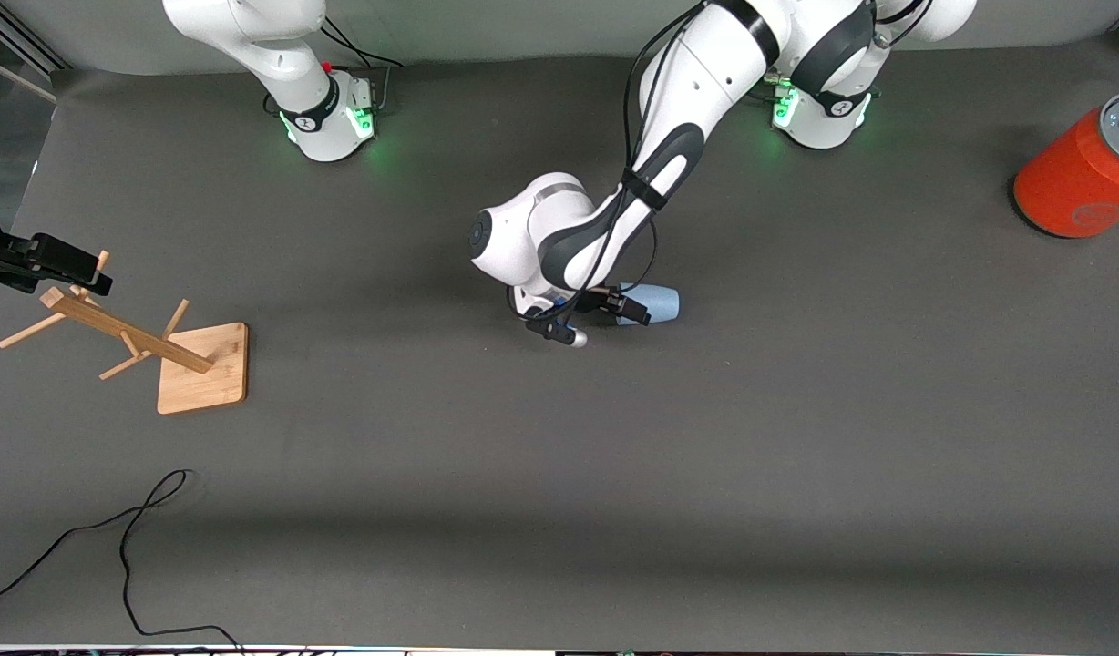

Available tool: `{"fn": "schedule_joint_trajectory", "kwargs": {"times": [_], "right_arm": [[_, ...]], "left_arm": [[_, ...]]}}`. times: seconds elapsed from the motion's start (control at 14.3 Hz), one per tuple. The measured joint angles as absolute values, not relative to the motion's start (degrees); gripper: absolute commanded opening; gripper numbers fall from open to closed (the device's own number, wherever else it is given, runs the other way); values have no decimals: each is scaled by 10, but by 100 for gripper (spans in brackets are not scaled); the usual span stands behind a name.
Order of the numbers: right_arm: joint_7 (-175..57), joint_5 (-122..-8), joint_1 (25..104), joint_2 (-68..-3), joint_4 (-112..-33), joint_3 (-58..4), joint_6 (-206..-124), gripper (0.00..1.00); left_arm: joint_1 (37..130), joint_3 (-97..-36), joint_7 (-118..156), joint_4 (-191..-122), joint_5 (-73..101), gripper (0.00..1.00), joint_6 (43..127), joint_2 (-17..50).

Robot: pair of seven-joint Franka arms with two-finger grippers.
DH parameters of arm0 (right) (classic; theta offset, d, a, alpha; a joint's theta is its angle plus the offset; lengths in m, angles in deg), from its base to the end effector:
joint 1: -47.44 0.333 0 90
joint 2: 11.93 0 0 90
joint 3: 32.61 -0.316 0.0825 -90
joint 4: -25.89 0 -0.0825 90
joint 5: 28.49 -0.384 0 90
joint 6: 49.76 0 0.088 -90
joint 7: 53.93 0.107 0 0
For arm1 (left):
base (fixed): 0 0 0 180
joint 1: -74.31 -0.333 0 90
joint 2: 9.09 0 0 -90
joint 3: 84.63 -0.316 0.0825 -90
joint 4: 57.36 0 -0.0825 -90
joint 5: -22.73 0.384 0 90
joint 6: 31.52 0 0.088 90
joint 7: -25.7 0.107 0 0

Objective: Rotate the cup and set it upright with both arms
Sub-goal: 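Grasp the lying cup by its rim with the left gripper, then rotate the cup upright and lower it onto the table with the left gripper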

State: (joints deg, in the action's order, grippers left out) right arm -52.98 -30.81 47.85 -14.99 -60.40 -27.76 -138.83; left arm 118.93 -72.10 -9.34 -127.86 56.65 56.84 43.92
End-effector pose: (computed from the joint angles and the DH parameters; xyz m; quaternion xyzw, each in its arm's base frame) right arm 0.5684 -0.0384 0.6237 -0.9987 0.0467 0.0018 0.0180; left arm 0.4518 -0.5228 0.1908 -0.9086 0.2414 0.0611 0.3353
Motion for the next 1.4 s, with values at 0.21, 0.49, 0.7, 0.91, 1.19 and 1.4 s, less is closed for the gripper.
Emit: {"fn": "schedule_joint_trajectory", "kwargs": {"times": [0.21, 0.49, 0.7, 0.91, 1.19, 1.4], "right_arm": [[-530, -308, 479, -150, -604, -278, -1388, 100], [-531, -308, 479, -150, -604, -278, -1388, 100], [-531, -308, 479, -150, -606, -278, -1388, 100], [-531, -308, 479, -150, -608, -278, -1388, 100], [-551, -308, 480, -150, -609, -278, -1389, 100], [-560, -308, 480, -150, -610, -278, -1390, 100]], "left_arm": [[1189, -722, -69, -1284, 582, 25, 568, 444], [1189, -722, -51, -1287, 613, 0, 551, 445], [1189, -722, -26, -1287, 618, 0, 542, 445], [1190, -722, -21, -1283, 619, 0, 538, 444], [1182, -725, -6, -1216, 619, 0, 460, 422], [1146, -726, 0, -1162, 567, 0, 435, 365]]}}
